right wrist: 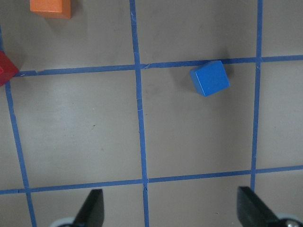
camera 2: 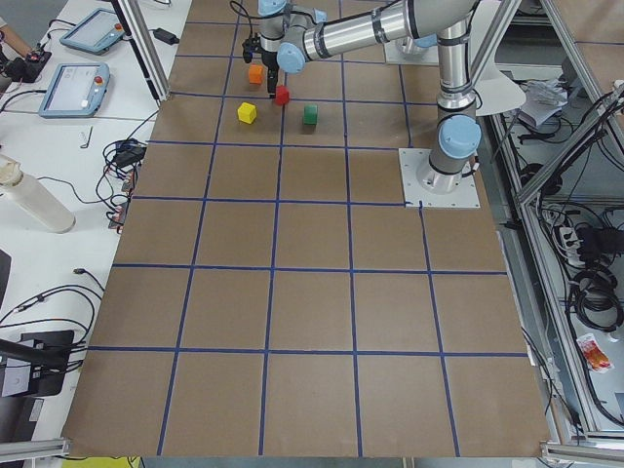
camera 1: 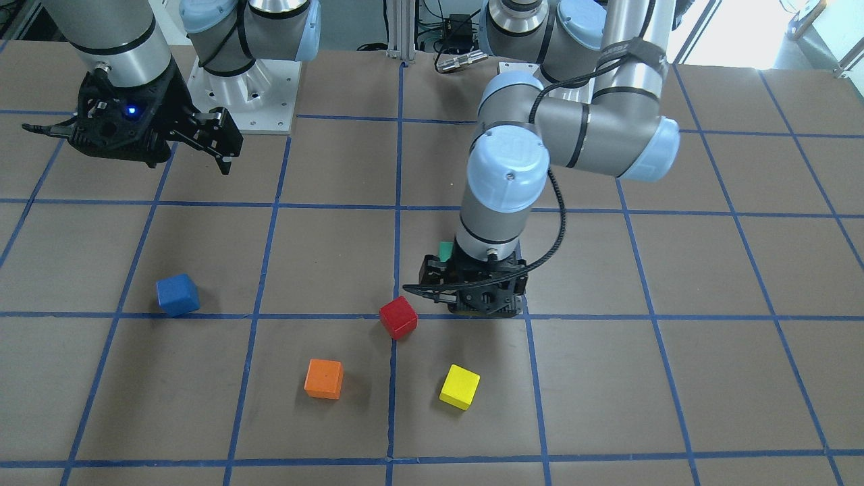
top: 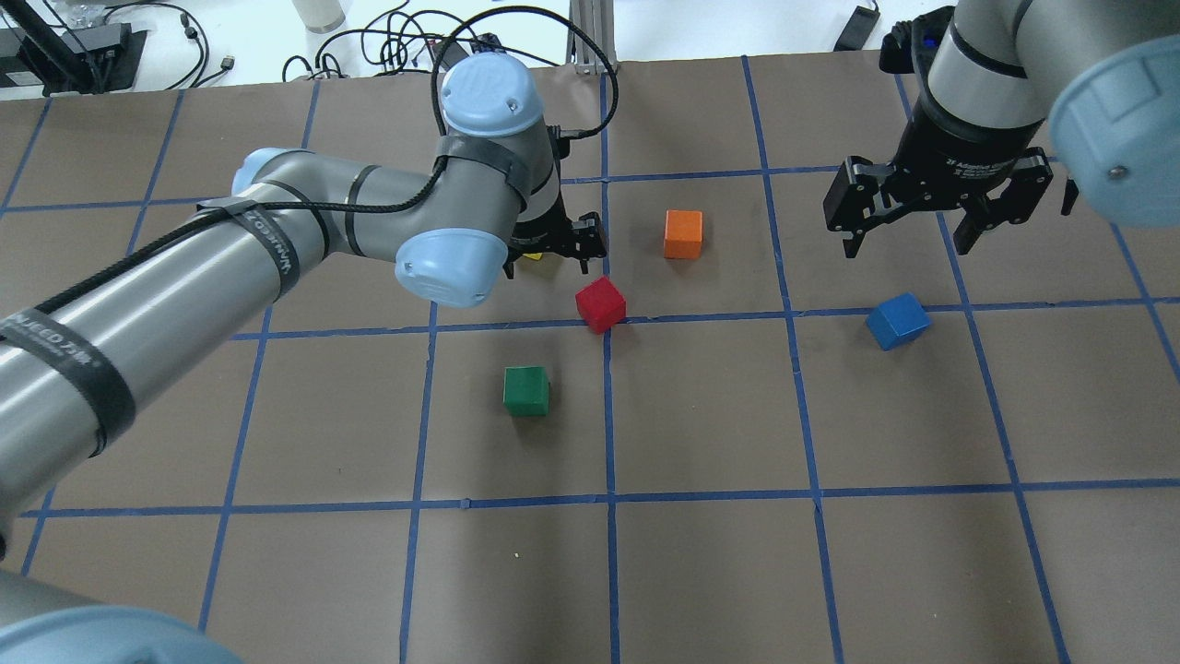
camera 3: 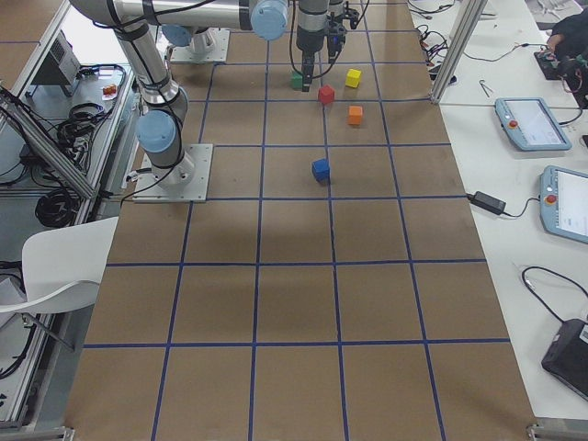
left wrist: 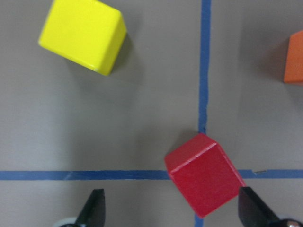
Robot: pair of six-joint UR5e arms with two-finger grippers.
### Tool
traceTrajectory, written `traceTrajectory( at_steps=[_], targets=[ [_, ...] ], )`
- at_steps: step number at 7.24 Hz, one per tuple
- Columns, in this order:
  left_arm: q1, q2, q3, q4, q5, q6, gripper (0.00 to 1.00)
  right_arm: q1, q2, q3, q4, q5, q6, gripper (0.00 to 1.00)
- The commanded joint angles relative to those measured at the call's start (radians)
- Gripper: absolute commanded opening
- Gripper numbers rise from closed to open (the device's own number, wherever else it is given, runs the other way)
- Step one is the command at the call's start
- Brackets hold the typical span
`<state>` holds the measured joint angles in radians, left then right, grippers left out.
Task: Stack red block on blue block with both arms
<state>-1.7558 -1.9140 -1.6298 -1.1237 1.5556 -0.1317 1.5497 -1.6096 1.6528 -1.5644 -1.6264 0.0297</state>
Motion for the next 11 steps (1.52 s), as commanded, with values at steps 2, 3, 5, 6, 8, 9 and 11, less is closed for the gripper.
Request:
traceTrajectory(
  at_steps=[2,3,5,6,8,9,11],
  targets=[
    [0.185,0.142,0.097,-0.342,0.007,0.308,1.0,0.001,0.013,0.001,-0.02,0.002,0.003,1.0],
    [0.212,0.205,0.099,-0.364,0.021,0.311,1.0,0.001,0.051,0.001,-0.046,0.003,0.015,1.0],
    [0.263,0.304,0.078,-0.422,0.038,0.36,1.0,0.001,0.089,0.001,-0.065,0.016,0.006,1.0],
    [0.269,0.331,0.08,-0.426,0.04,0.359,1.0,0.012,0.121,-0.005,-0.133,0.019,0.0,1.0],
    [0.272,0.328,0.076,-0.42,0.04,0.359,1.0,0.061,0.178,-0.008,-0.271,0.072,-0.004,1.0],
    [0.271,0.329,0.074,-0.42,0.04,0.356,1.0,0.085,0.21,-0.011,-0.308,0.077,-0.004,1.0],
    [0.265,0.334,0.076,-0.43,0.043,0.356,1.0,0.186,0.294,-0.013,-0.414,0.076,-0.177,1.0]
  ],
)
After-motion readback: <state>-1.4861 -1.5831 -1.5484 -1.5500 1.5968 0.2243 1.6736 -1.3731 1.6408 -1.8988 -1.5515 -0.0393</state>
